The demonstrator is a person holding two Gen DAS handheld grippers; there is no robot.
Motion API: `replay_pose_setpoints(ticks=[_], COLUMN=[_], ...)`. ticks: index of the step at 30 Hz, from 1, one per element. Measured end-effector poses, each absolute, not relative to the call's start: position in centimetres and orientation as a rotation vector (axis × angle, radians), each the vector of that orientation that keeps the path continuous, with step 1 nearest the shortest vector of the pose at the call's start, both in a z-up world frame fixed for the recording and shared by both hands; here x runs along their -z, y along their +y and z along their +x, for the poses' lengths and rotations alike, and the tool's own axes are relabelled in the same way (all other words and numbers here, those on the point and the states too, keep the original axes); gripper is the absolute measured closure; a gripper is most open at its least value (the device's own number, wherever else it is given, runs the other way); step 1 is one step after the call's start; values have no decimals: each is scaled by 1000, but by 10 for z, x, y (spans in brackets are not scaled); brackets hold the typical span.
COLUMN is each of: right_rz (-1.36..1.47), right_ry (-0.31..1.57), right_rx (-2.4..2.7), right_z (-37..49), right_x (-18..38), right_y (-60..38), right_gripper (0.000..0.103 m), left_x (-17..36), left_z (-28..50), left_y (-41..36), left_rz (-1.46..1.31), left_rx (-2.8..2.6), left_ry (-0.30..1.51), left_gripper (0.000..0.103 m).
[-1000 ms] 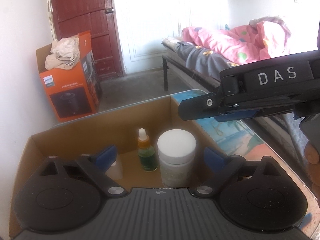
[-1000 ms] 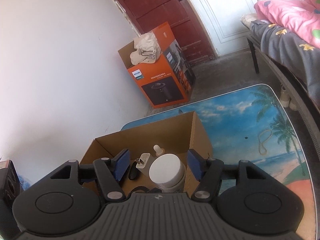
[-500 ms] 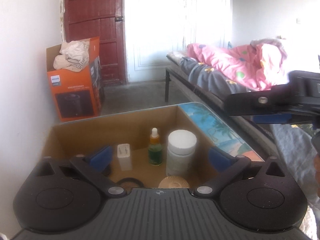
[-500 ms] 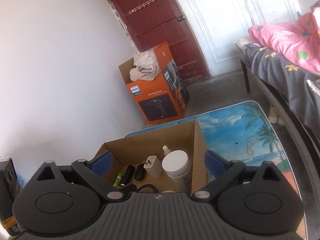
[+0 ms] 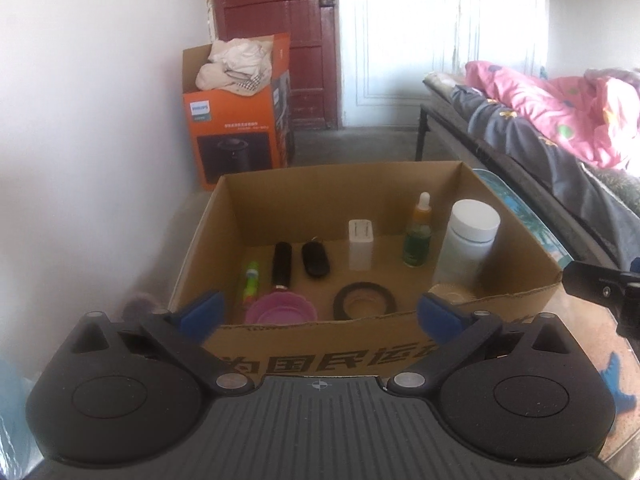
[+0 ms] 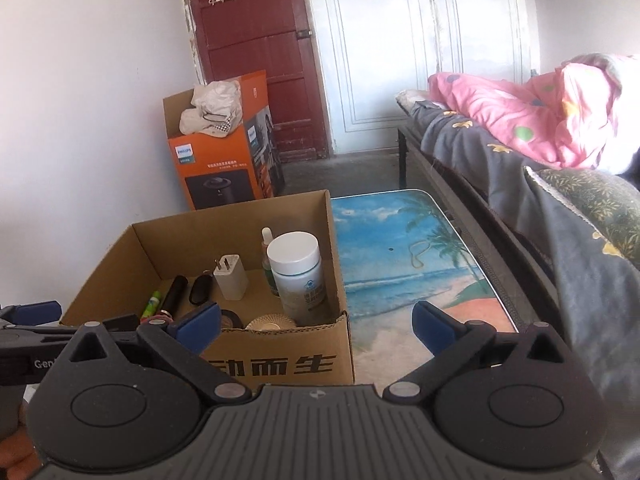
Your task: Organize rigid objects
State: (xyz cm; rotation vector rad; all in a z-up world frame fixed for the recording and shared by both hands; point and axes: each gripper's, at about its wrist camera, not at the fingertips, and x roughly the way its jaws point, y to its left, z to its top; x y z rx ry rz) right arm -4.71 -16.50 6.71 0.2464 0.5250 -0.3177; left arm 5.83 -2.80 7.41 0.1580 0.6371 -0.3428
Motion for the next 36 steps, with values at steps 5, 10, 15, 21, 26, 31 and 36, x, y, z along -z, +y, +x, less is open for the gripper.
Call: replay_pose_setpoints(ticks=[5, 10, 15, 21, 26, 31, 36], right_rz=[180, 128, 103, 109, 105, 105, 102], right_ry=[561, 587, 593, 601, 600, 604, 604], right_rx=[334, 305, 312, 312, 312, 315, 317], right_z=[-34, -23, -17, -14, -14, -12, -12], right_x=[-59, -54, -51, -49, -49, -48, -47], right_y=[-147, -129, -122, -127, -126, -126, -127], right_gripper=[0, 0, 0, 0, 0, 0, 0], left_x=[-70, -67, -67, -66, -67, -67, -67], left_z=[61, 60, 59, 61, 61, 61, 61], left_y=[-15, -8, -5, -2, -1, -3, -4], left_rz=[100, 109, 132, 139, 147, 154, 152], left_rx=[346, 324, 307, 303, 302, 298, 299], left_ry=[682, 696, 690, 694, 689, 690, 693], left_gripper=[0, 0, 0, 0, 0, 0, 0])
